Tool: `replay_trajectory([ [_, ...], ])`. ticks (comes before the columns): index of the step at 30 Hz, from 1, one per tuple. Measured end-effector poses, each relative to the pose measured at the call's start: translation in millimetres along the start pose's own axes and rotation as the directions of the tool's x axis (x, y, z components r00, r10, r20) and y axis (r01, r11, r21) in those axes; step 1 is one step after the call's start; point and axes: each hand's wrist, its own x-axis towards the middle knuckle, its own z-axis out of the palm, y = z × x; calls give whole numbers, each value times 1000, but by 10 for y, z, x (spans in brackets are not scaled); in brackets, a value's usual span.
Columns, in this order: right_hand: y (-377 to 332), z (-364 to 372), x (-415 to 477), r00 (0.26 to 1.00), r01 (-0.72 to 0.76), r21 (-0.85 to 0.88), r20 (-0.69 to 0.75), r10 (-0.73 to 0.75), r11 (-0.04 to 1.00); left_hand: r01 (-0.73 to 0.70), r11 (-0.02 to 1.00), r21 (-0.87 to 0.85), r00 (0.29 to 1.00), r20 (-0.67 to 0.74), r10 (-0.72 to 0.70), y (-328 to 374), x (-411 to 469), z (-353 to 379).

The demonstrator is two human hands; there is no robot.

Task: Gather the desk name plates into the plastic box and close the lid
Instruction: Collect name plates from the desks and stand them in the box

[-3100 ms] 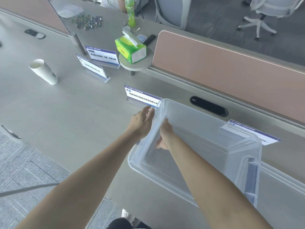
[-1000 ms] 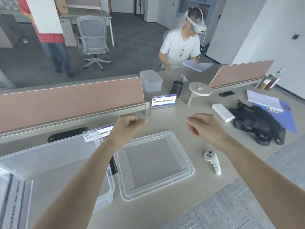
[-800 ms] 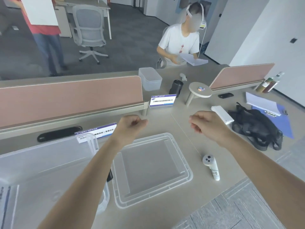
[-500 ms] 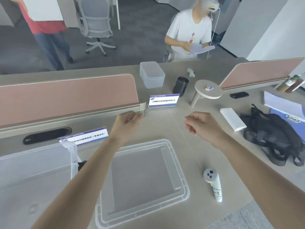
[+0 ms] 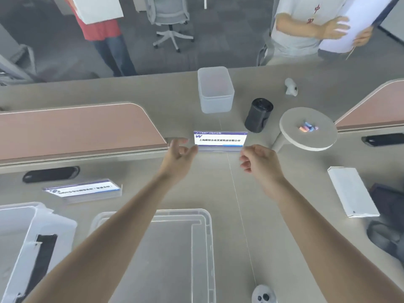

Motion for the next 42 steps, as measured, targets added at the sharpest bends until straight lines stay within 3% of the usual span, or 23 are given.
replay_trajectory([
  [11,779,123,1552,975,-127,-30,-186,120,991,262,961,90,950,-197,-241,-333,1106,934],
  [17,1071,194,1924,993,-115,-2,-4,115,993,354,933,68,931,-119,-345,-685,1446,1060],
  [22,1184,228,2005,978,-120,109,184,98,987,385,887,-254,921,44,-387,-770,1577,1190],
  [27,1139,296,1899,988,-105,222,133,76,969,346,895,-282,921,-81,-381,-746,1555,1296],
  [31,989,215,1682,993,-50,246,115,22,968,282,861,-423,905,-180,-385,-502,1461,1232],
  [34,866,117,1448,989,-86,316,143,42,945,304,794,-526,892,-135,-431,-303,1339,1118],
  [36,823,56,1243,985,-79,335,171,22,939,279,759,-588,922,-58,-383,-171,1204,1049],
  [39,798,-52,906,970,-87,371,242,-6,925,221,795,-564,959,-23,-283,-20,964,954],
  [42,734,-169,590,938,-98,360,344,-35,928,165,872,-461,972,-73,-223,157,719,830],
])
